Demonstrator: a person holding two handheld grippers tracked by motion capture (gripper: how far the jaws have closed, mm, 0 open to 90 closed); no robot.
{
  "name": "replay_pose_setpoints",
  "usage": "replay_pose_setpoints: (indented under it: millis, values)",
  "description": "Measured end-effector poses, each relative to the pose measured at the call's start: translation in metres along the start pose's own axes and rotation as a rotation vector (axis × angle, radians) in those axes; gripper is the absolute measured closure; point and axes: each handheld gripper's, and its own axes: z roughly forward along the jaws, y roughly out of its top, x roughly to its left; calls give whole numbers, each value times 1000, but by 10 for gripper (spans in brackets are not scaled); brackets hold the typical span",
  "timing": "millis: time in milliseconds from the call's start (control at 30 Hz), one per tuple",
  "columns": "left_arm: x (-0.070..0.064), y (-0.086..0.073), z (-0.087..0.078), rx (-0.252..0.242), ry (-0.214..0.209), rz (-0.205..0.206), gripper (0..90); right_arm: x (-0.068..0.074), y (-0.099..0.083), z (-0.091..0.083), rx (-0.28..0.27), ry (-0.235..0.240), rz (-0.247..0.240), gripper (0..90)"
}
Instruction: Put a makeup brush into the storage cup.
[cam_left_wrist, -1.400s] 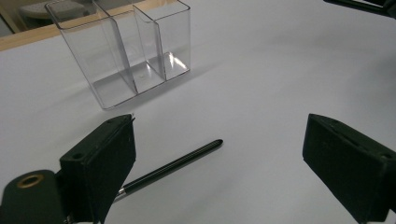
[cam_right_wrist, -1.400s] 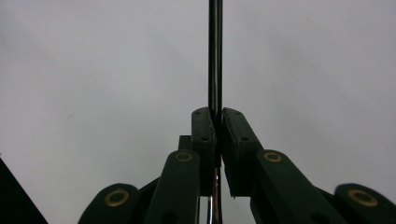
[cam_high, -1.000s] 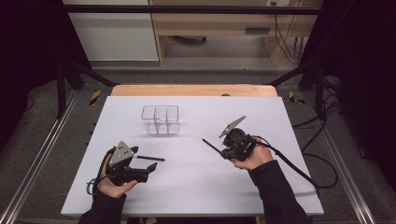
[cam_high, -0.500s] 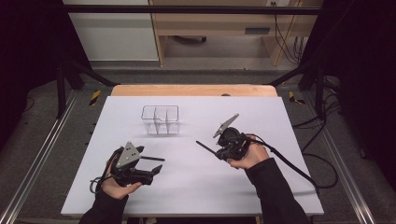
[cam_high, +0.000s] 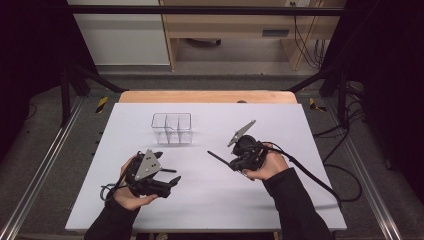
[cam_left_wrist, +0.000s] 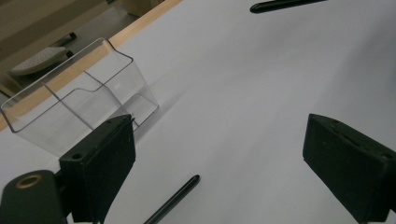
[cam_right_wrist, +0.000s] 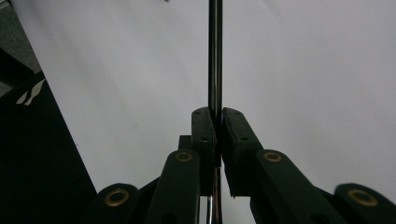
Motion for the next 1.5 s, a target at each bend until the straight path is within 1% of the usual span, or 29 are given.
replay_pose_setpoints:
  millis: [33, 100, 200, 400, 567, 733, 833, 967, 1233, 1400, 1500]
  values:
    - [-1, 1, 1, 3, -1, 9, 88, 0, 0, 1, 1, 4, -3, 840]
    - [-3, 6, 2, 19, -4, 46, 88, 1, 1, 1, 6, 8, -4, 840]
    - [-5, 12, 5, 31, -5, 85, 89, 1, 1, 2, 8, 8, -9, 841]
    - [-13, 22, 11, 52, -13, 138, 91, 3, 2, 3, 7, 19, -19, 840]
    - [-20, 27, 16, 72, -13, 194, 91, 4, 3, 4, 7, 34, -25, 840]
    - [-24, 31, 18, 71, -26, 221, 91, 5, 3, 5, 10, 43, -32, 840]
    - [-26, 33, 19, 75, -24, 240, 92, 5, 3, 5, 20, 46, -34, 840]
    - [-28, 36, 20, 81, -19, 266, 93, 6, 4, 5, 16, 52, -36, 840]
    - [-35, 40, 25, 88, -23, 313, 94, 8, 5, 7, 23, 67, -43, 840]
    - [-40, 42, 28, 97, -21, 353, 97, 10, 7, 7, 29, 71, -51, 840]
    - [-43, 42, 30, 104, -26, 358, 98, 12, 9, 8, 25, 74, -58, 841]
